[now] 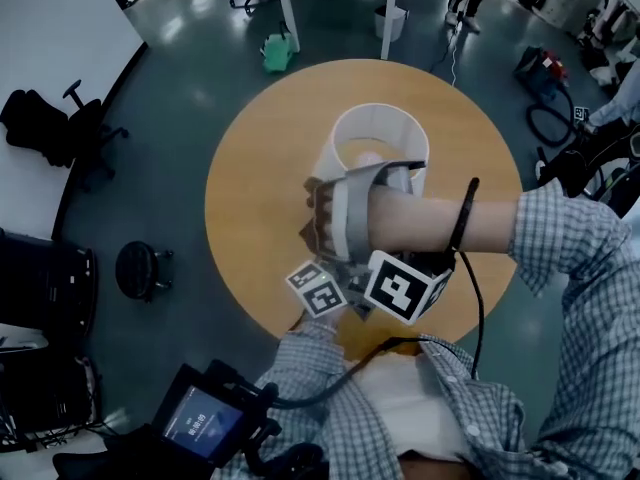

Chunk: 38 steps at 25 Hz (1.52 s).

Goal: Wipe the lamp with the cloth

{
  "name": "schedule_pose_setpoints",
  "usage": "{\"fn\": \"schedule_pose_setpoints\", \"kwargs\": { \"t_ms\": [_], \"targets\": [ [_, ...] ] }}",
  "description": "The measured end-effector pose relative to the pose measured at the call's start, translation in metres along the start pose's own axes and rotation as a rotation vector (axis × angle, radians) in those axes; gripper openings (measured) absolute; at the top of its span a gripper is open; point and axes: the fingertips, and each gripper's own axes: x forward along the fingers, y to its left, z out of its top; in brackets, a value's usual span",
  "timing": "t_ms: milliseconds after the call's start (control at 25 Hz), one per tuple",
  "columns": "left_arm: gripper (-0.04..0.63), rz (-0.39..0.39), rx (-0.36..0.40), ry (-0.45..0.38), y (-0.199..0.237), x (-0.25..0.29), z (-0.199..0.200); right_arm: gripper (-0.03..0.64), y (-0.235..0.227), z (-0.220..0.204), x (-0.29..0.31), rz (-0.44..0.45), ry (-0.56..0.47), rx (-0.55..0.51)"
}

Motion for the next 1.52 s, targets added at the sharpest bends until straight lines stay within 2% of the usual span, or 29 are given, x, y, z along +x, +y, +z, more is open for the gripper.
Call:
{"fn": "schedule_pose_setpoints", "kwargs": {
  "t_ms": [120, 240, 360, 520, 720, 840, 920, 1000, 1120, 1200, 1400, 1520],
  "targets": [
    [0.094, 0.001, -0.001, 0.003, 0.0, 0.0, 0.001, 0.103, 0.014, -0.002, -0.019, -0.096, 0.031, 0.108],
    [0.094, 0.001, -0.005, 0.004, 0.0, 0.0, 0.003, 0.103, 0.028, 0.001, -0.032, -0.151, 0.059, 0.18],
    [0.094, -0.002, -0.007, 0.004, 0.001, 0.0, 0.004, 0.103, 0.046, 0.005, -0.042, -0.164, 0.092, 0.247],
    [0.103, 0.003, -0.033, 0.009, 0.001, 0.0, 0.001, 0.103, 0.076, 0.008, -0.049, -0.163, 0.123, 0.408],
    [0.112, 0.111, 0.001, 0.061, 0.018, -0.023, -0.011, 0.101, 0.113, 0.014, -0.045, -0.16, 0.153, 0.662],
    [0.112, 0.189, 0.065, 0.079, 0.027, -0.054, -0.005, 0.101, 0.128, 0.024, -0.04, -0.169, 0.142, 0.838],
    [0.12, 0.238, 0.148, 0.098, 0.034, -0.075, 0.004, 0.101, 0.141, 0.029, -0.037, -0.169, 0.146, 0.928],
    [0.141, 0.292, 0.262, 0.136, 0.036, -0.09, 0.019, 0.103, 0.152, 0.036, -0.034, -0.17, 0.142, 1.008],
    [0.16, 0.348, 0.453, 0.212, 0.028, -0.096, 0.049, 0.103, 0.164, 0.052, -0.028, -0.181, 0.107, 1.151],
    [0.172, 0.357, 0.613, 0.284, 0.017, -0.089, 0.071, 0.103, 0.17, 0.062, -0.022, -0.19, 0.083, 1.25],
    [0.177, 0.277, 1.089, 0.517, -0.03, -0.048, 0.104, 0.103, 0.172, 0.092, -0.01, -0.185, 0.003, 1.414],
    [0.221, 0.192, 1.324, 0.709, -0.049, -0.024, 0.101, 0.103, 0.167, 0.103, -0.007, -0.194, -0.024, 1.463]
  ]
}}
